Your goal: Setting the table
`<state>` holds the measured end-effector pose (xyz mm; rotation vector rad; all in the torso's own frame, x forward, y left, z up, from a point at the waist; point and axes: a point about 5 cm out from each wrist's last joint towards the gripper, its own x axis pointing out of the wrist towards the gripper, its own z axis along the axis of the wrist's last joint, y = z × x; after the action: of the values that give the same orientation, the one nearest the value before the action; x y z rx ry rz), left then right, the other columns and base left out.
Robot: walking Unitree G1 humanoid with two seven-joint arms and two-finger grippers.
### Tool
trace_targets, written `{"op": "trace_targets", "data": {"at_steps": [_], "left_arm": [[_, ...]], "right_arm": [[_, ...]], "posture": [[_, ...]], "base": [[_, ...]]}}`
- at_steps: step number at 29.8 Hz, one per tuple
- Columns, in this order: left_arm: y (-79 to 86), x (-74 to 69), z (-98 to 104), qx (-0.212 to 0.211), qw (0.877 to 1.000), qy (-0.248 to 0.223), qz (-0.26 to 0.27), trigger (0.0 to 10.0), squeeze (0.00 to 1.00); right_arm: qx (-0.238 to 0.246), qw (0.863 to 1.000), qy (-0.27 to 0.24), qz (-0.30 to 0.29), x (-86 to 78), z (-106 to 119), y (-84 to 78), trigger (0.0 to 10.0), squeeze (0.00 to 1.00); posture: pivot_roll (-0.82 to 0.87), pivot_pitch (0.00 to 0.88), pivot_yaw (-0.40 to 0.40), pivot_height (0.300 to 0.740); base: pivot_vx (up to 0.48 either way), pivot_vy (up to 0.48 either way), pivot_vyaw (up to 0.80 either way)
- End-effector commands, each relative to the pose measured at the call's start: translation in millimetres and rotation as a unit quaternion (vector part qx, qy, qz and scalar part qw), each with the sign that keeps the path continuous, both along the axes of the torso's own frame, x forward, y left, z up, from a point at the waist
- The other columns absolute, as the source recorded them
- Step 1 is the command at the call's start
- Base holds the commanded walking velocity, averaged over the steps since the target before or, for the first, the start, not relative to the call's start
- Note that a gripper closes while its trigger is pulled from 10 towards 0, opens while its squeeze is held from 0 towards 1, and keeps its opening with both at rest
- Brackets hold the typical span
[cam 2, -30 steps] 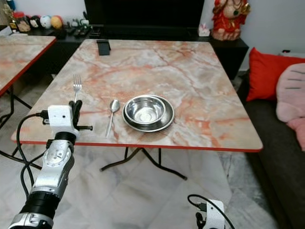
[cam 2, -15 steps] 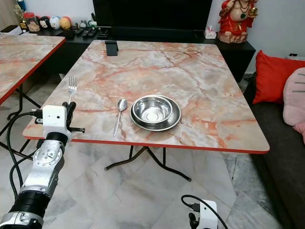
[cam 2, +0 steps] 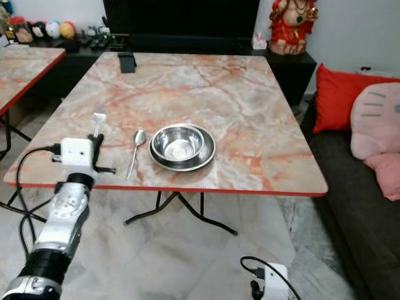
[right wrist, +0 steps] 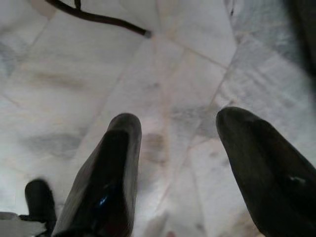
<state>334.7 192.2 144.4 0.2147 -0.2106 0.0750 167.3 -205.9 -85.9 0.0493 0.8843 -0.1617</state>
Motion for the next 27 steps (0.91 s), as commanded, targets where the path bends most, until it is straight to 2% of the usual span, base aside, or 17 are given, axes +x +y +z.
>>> {"op": "trace_targets", "data": {"at_steps": [1, 6, 15, 20, 24, 27], "left_arm": [[6.8, 0.0, -1.6, 0.001, 1.0, 0.01, 0.007, 10.0, 0.0], [11.1, 1.5, -0.7, 0.005, 1.0, 0.017, 0.0, 10.0, 0.0], [17.8, 5.1, -5.3, 0.025, 0.998, 0.058, -0.023, 10.0, 0.0], [15.1, 6.4, -12.9, -0.014, 0.995, 0.091, -0.049, 10.0, 0.0], [14.7, 7.3, -15.1, -0.049, 0.993, 0.1, -0.048, 10.0, 0.0], [13.9, 8.3, -13.9, -0.049, 0.993, 0.101, -0.049, 10.0, 0.0]], "right_arm": [[0.005, 1.0, 0.002, 0.003, 0.8, -0.5, 4.1, 10.0, 0.0], [0.005, 1.0, 0.002, 0.004, 0.8, -0.5, 3.9, 10.0, 0.0], [0.004, 1.0, 0.002, 0.005, 1.1, -0.3, 3.4, 10.0, 0.0], [0.004, 1.0, 0.002, 0.005, 1.0, -0.3, 3.1, 10.0, 0.0], [0.004, 1.0, 0.003, 0.004, 0.9, -0.3, 3.0, 10.0, 0.0], [0.007, 1.0, 0.003, 0.003, 0.9, -0.4, 3.1, 10.0, 0.0]], "posture": [[0.04, 0.0, -0.034, 0.74], [0.04, 0.0, -0.036, 0.74], [0.04, 0.0, -0.037, 0.74], [0.04, 0.0, -0.039, 0.74], [0.04, 0.0, -0.038, 0.74], [0.04, 0.0, -0.039, 0.74]], "base": [[0.0, 0.0, 0.0], [0.0, 0.0, 0.0], [0.0, 0.0, 0.0], [0.0, 0.0, 0.0], [0.0, 0.0, 0.0], [0.0, 0.0, 0.0]]}}
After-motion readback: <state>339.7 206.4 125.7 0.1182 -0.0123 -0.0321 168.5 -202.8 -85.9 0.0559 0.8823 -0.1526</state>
